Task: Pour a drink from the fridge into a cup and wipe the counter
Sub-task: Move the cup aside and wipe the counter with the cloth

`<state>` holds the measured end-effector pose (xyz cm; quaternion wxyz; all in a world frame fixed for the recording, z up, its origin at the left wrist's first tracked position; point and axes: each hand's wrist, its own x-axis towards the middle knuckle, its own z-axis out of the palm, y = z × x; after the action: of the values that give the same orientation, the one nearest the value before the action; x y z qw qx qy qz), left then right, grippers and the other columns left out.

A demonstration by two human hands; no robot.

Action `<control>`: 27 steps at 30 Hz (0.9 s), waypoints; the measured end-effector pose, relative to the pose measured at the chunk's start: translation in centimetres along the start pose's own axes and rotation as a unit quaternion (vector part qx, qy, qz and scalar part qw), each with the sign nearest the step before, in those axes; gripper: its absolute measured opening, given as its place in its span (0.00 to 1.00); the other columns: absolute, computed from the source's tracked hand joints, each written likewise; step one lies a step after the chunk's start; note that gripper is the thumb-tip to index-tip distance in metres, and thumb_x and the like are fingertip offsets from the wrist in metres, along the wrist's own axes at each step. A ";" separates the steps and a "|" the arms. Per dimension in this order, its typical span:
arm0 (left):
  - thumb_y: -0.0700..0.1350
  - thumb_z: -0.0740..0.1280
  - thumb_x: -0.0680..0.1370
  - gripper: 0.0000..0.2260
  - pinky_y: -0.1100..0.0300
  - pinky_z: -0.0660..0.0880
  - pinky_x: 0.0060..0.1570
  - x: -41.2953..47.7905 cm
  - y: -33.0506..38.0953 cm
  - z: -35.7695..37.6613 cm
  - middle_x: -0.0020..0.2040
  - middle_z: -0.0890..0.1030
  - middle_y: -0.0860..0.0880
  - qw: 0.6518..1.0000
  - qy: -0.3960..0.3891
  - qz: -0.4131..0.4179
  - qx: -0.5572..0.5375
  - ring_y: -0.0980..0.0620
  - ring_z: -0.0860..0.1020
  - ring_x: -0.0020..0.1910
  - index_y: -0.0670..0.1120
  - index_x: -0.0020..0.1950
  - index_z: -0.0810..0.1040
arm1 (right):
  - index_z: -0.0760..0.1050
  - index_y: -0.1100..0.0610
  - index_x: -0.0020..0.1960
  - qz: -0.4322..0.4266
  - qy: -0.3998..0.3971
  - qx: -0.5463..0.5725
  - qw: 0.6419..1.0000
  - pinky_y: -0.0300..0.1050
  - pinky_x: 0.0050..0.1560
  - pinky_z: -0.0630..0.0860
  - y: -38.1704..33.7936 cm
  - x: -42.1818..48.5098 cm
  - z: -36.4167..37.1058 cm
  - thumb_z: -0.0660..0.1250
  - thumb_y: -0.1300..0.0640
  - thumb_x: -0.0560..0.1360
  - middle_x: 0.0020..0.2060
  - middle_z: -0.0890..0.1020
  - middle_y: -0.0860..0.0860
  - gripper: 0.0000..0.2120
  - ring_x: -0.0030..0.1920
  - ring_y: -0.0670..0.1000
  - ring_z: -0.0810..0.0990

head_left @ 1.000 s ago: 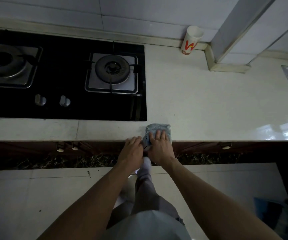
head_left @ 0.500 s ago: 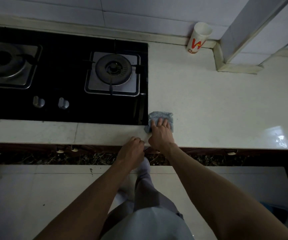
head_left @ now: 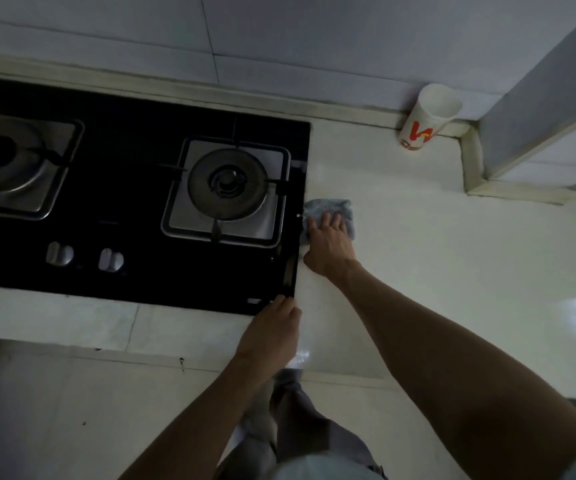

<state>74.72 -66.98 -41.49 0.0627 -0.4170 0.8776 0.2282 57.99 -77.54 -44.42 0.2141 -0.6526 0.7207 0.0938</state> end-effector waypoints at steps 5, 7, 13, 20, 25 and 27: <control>0.41 0.61 0.76 0.09 0.57 0.71 0.62 4.0 0.2 -1.3 0.59 0.75 0.48 1.000 0.014 0.003 0.006 0.50 0.72 0.59 0.44 0.55 0.77 | 0.56 0.60 0.76 -0.008 0.008 -0.023 1.000 0.61 0.74 0.56 1.6 7.2 -4.3 0.65 0.49 0.74 0.73 0.57 0.70 0.36 0.74 0.70 0.55; 0.41 0.63 0.76 0.11 0.55 0.72 0.64 5.9 0.0 -1.8 0.61 0.76 0.46 1.000 0.015 0.010 0.026 0.49 0.72 0.61 0.42 0.57 0.78 | 0.56 0.61 0.76 -0.007 0.012 -0.024 1.000 0.61 0.74 0.57 2.3 9.9 -5.8 0.65 0.50 0.75 0.73 0.58 0.70 0.36 0.73 0.70 0.56; 0.42 0.69 0.71 0.13 0.56 0.75 0.62 9.2 -0.3 -2.8 0.62 0.78 0.46 0.999 -0.006 -0.006 0.050 0.49 0.74 0.63 0.42 0.55 0.81 | 0.54 0.60 0.78 0.006 0.019 0.007 1.000 0.58 0.73 0.60 4.1 16.1 -8.3 0.64 0.50 0.76 0.74 0.60 0.66 0.36 0.74 0.66 0.58; 0.45 0.68 0.76 0.19 0.57 0.79 0.57 9.3 -0.5 -1.6 0.72 0.72 0.45 0.998 -0.045 -0.034 0.026 0.50 0.71 0.68 0.40 0.65 0.77 | 0.72 0.62 0.66 -0.010 0.058 -0.077 0.995 0.54 0.65 0.68 4.3 19.9 -11.0 0.57 0.51 0.79 0.61 0.77 0.62 0.21 0.62 0.62 0.74; 0.47 0.67 0.77 0.23 0.61 0.66 0.68 8.8 0.0 -2.2 0.74 0.69 0.46 0.998 -0.032 -0.032 0.036 0.51 0.69 0.71 0.41 0.71 0.72 | 0.77 0.61 0.56 -0.028 0.022 -0.108 0.994 0.54 0.62 0.72 4.1 20.3 -11.3 0.62 0.51 0.76 0.53 0.80 0.59 0.16 0.55 0.60 0.78; 0.45 0.58 0.81 0.23 0.61 0.57 0.73 8.7 -0.1 -2.0 0.79 0.58 0.47 0.999 -0.017 -0.020 0.037 0.51 0.59 0.76 0.41 0.76 0.63 | 0.76 0.61 0.57 -0.042 0.030 -0.108 0.993 0.54 0.60 0.73 4.2 19.8 -11.4 0.63 0.51 0.76 0.52 0.80 0.59 0.16 0.54 0.60 0.78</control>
<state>69.35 -74.09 -42.41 0.0978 -0.4280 0.8755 0.2017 50.61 -99.56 -43.47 0.1244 -0.7044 0.6842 0.1422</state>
